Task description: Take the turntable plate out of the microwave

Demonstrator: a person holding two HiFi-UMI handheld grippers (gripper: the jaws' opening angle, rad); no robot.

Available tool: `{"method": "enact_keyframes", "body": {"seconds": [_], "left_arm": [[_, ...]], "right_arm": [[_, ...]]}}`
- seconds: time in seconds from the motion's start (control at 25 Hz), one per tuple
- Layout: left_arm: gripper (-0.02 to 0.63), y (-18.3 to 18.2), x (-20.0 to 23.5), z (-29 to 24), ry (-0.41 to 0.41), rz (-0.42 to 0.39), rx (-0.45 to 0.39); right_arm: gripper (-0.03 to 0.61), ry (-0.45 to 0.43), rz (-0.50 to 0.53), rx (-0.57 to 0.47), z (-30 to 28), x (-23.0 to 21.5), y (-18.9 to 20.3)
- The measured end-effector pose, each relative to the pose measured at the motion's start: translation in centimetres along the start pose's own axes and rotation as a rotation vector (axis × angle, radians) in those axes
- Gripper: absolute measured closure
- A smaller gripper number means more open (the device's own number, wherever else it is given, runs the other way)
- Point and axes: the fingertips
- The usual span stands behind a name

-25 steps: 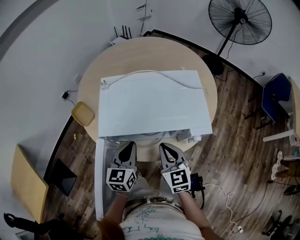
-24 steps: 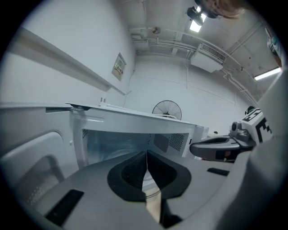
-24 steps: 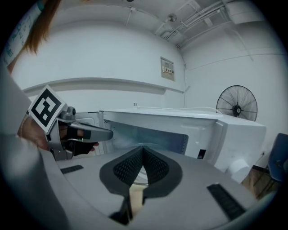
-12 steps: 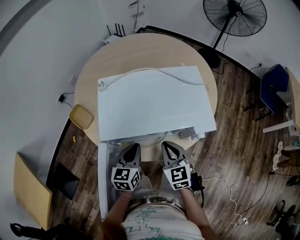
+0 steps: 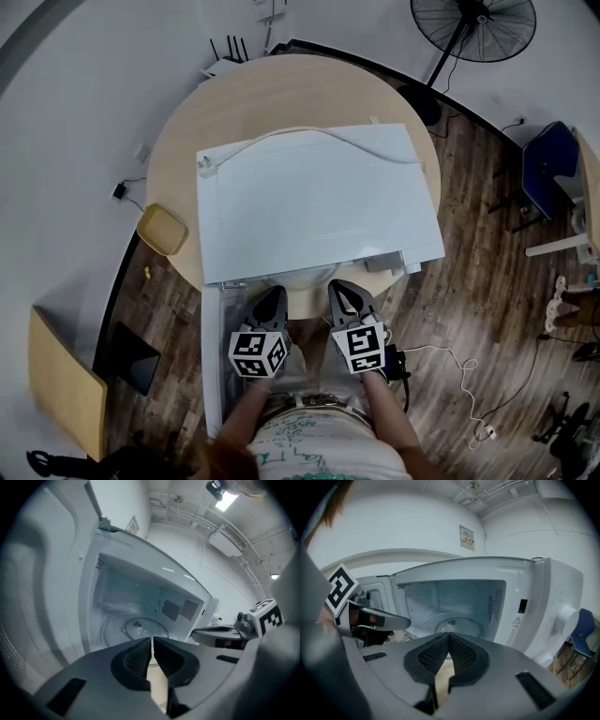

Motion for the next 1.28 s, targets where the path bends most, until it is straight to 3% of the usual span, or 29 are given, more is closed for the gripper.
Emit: {"method": "enact_keyframes", "body": {"seconds": [0.2, 0.28, 0.48, 0.6, 0.8, 1.28], "left_arm": [[0.583, 1.4, 1.6, -0.6, -0.030, 0.244, 0.000], [0.508, 1.9, 2.1, -0.9, -0.046, 0.340, -0.004], [0.436, 3.5, 2.2, -2.0, -0.062, 0.472, 0.019], [0.423, 4.1, 2.7, -2.6, -0.100, 0.512, 0.031], [0.370, 4.8, 4.0, -2.4, -0.177, 0.733, -0.011], [0.341, 5.0, 4.5, -6.6, -0.153, 0.931, -0.014]], "right_arm": [[0.587, -0.027, -0.068, 0.045, -1.4, 0.0, 2.1], [0.580, -0.046, -0.162, 0.054, -1.8, -0.3, 2.7], [0.574, -0.107, -0.290, 0.095, -2.5, -0.5, 4.0], [0.569, -0.108, -0.294, 0.105, -2.6, -0.8, 4.3], [0.563, -0.115, -0.283, 0.123, -2.1, -0.7, 5.0], [0.568, -0.085, -0.317, 0.136, -0.7, -2.2, 6.3]]}}
Point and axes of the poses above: the fingertips, and each gripper's own axes: z backward along the fingers, x to its left, y out of its underside, and after that the axes turned 2 degrees about x, right-handed
